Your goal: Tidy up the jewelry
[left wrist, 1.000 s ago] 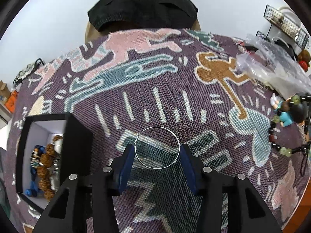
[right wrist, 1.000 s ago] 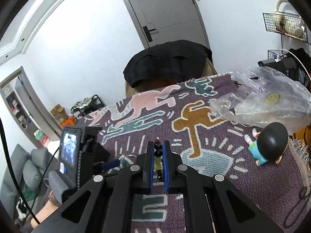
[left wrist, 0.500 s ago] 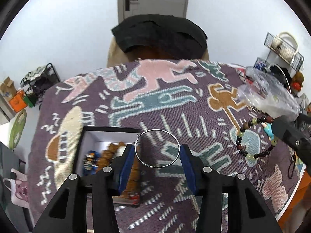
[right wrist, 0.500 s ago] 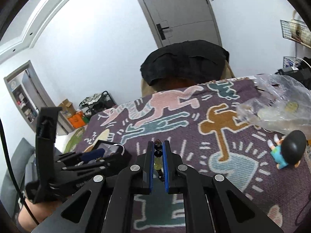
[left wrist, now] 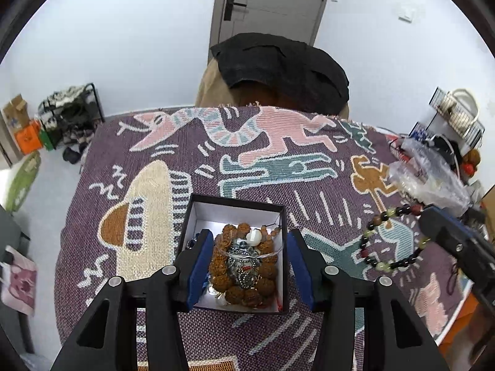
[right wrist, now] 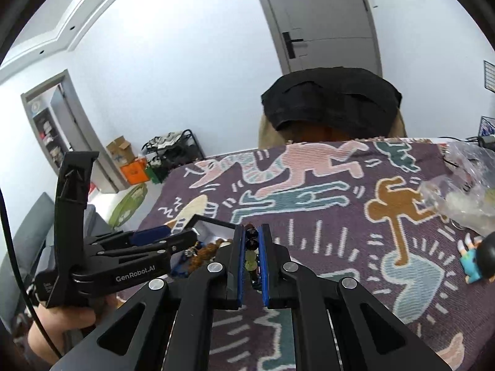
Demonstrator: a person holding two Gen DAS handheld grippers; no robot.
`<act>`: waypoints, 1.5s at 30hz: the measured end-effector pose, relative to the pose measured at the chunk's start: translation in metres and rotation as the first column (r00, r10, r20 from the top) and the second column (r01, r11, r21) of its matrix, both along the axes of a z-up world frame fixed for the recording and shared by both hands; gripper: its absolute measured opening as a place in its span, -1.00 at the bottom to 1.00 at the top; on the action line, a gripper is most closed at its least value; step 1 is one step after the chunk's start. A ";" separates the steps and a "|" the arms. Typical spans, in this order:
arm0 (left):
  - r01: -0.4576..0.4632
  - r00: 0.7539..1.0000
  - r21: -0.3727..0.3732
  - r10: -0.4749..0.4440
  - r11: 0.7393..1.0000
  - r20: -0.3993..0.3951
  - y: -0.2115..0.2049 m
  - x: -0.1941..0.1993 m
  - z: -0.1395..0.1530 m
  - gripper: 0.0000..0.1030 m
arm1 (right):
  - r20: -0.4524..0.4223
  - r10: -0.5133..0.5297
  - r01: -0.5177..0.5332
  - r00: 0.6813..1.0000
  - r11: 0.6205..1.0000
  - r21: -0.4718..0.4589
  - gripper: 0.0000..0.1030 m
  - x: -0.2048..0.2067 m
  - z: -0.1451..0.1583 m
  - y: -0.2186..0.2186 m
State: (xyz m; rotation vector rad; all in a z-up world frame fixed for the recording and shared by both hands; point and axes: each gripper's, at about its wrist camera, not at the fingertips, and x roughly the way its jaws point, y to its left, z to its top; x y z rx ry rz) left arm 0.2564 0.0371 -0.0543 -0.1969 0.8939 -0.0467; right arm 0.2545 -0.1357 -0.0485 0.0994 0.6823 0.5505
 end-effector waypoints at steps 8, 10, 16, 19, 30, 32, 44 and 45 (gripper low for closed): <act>-0.059 0.996 -0.047 0.062 0.997 0.060 0.036 -0.018 0.008 0.44 | -0.012 0.051 -0.051 0.999 0.999 -0.013 -0.83 0.004 0.000 0.032; -0.074 0.995 -0.047 0.077 0.996 0.068 0.045 -0.024 0.010 0.44 | -0.020 0.064 -0.064 0.998 0.998 -0.021 -0.83 0.006 -0.001 0.042; -0.112 0.989 -0.049 0.116 0.992 0.091 0.068 -0.042 0.014 0.44 | -0.041 0.106 -0.108 0.993 0.993 -0.041 -0.83 0.012 -0.004 0.073; -0.131 0.986 -0.065 0.137 0.989 0.099 0.078 -0.050 0.013 0.45 | -0.028 0.115 -0.116 0.993 0.992 -0.048 -0.82 0.012 -0.003 0.086; -0.167 0.974 -0.085 0.177 0.982 0.140 0.092 -0.069 0.014 0.59 | -0.075 0.072 -0.079 0.995 0.991 -0.105 0.14 0.013 -0.014 0.077; -0.174 0.970 -0.075 0.184 0.982 0.156 0.091 -0.072 0.016 0.60 | -0.083 0.058 -0.067 0.995 0.993 -0.102 0.14 0.012 -0.015 0.070; -0.193 0.953 -0.020 0.192 0.981 0.235 0.069 -0.090 0.034 0.80 | -0.081 -0.035 0.033 0.996 0.999 -0.028 0.61 -0.013 -0.009 0.016; -0.188 0.953 -0.014 0.186 0.982 0.239 0.065 -0.092 0.035 0.81 | -0.075 -0.039 0.038 0.996 0.999 -0.020 0.61 -0.016 -0.007 0.011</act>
